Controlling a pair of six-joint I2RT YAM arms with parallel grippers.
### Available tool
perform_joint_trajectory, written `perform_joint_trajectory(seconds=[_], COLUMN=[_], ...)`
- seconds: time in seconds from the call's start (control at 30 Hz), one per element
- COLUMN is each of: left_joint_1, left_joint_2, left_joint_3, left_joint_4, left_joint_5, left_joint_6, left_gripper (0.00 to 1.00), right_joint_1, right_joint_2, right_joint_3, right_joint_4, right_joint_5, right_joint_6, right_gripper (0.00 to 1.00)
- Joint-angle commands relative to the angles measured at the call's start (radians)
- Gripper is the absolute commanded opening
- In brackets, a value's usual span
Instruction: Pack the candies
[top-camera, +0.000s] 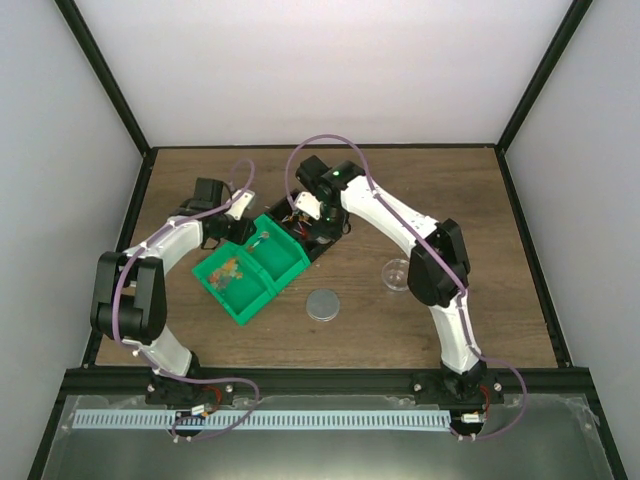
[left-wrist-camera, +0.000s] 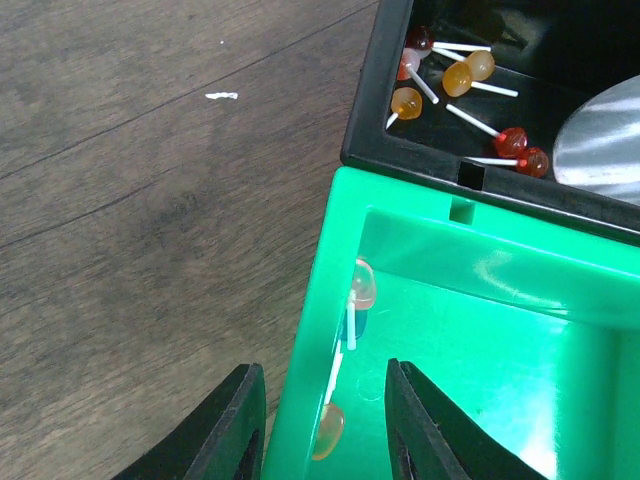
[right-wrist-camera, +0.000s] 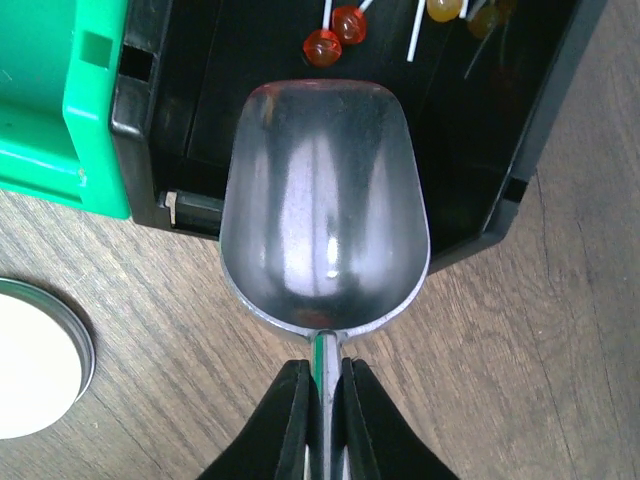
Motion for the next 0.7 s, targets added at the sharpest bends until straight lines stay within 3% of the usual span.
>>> perform_joint_trajectory(seconds=[0.0, 0.37, 0.67], left_joint_1=[-0.007, -0.013, -0.018], left_joint_2=[0.006, 0.037, 0.067], left_joint_3=[-0.010, -0.007, 0.003], left_joint_4=[0.031, 0.038, 0.017], left_joint_5=[0.010, 0.028, 0.046], left_joint_6=[-0.007, 0.003, 0.037], left_gripper=[0.36, 0.33, 0.31], right_joint_1=[0.014, 0.014, 0.000], right_joint_2=[0.047, 0.131, 0.126], right_joint_3=[0.072, 0.065, -0.076], right_joint_4=[-0.071, -0.032, 0.139], right_joint_5=[0.023, -0.002, -0.072], right_joint_6=[-0.037, -0.029, -0.005], right_gripper=[0.01, 0.01, 0.01])
